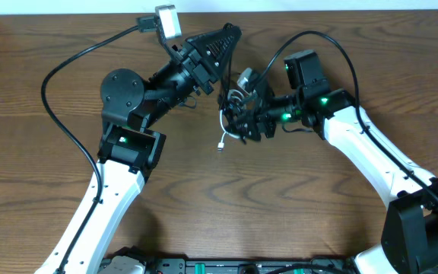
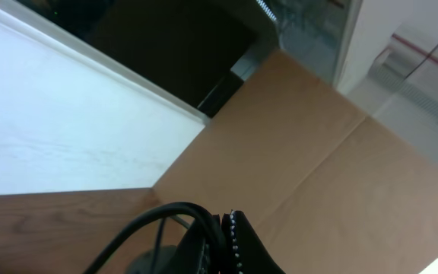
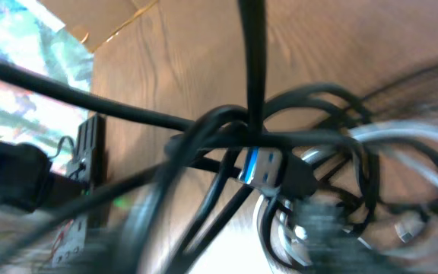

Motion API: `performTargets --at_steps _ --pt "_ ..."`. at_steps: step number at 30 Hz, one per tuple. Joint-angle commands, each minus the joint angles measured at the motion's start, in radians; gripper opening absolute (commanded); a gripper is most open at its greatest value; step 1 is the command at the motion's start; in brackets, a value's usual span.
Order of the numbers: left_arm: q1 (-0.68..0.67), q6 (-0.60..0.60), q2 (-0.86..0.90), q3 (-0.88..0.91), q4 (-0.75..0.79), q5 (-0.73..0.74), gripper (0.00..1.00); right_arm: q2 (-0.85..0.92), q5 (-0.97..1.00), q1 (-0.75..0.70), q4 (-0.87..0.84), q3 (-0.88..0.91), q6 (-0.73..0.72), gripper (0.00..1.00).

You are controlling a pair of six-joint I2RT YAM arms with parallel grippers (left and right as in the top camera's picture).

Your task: Untangle cables

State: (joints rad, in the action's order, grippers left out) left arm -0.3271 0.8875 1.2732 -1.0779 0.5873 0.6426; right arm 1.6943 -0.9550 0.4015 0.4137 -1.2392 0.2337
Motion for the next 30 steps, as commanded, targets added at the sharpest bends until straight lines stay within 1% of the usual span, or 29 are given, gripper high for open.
performTargets --at_steps 1,3,6,7,8,11,13,17,23,30 --pt "0.011 0.084 -0.027 -0.045 0.037 -0.016 0.07 0.006 0.003 -0.002 -0.032 -0.007 -0.068 0.01" --pt "0.025 0.119 -0.029 -0.046 0.066 -0.016 0.08 0.006 0.124 -0.003 -0.033 -0.007 -0.14 0.01" --pt "0.058 0.167 -0.031 -0.047 0.116 -0.015 0.07 0.006 0.367 -0.003 -0.014 -0.007 -0.262 0.01" --pt "0.097 0.194 -0.039 -0.048 0.122 -0.015 0.07 0.006 0.506 -0.004 0.002 -0.007 -0.327 0.01" --pt "0.121 0.209 -0.043 -0.048 0.121 -0.014 0.07 0.006 0.587 -0.006 0.014 -0.007 -0.372 0.01" --pt "0.202 0.259 -0.053 -0.048 0.121 0.001 0.07 0.006 0.811 -0.022 0.07 -0.007 -0.514 0.01" --pt "0.261 0.286 -0.055 -0.048 0.117 0.007 0.07 0.006 0.915 -0.039 0.116 -0.007 -0.589 0.01" --pt "0.376 0.302 -0.055 -0.048 0.106 0.035 0.07 0.006 1.031 -0.074 0.19 -0.007 -0.659 0.01" --pt "0.57 0.315 -0.054 -0.048 0.037 0.078 0.07 0.005 1.165 -0.148 0.299 -0.007 -0.765 0.01" --pt "0.766 0.314 -0.051 -0.048 -0.011 0.133 0.07 0.005 1.181 -0.253 0.372 -0.007 -0.838 0.01"
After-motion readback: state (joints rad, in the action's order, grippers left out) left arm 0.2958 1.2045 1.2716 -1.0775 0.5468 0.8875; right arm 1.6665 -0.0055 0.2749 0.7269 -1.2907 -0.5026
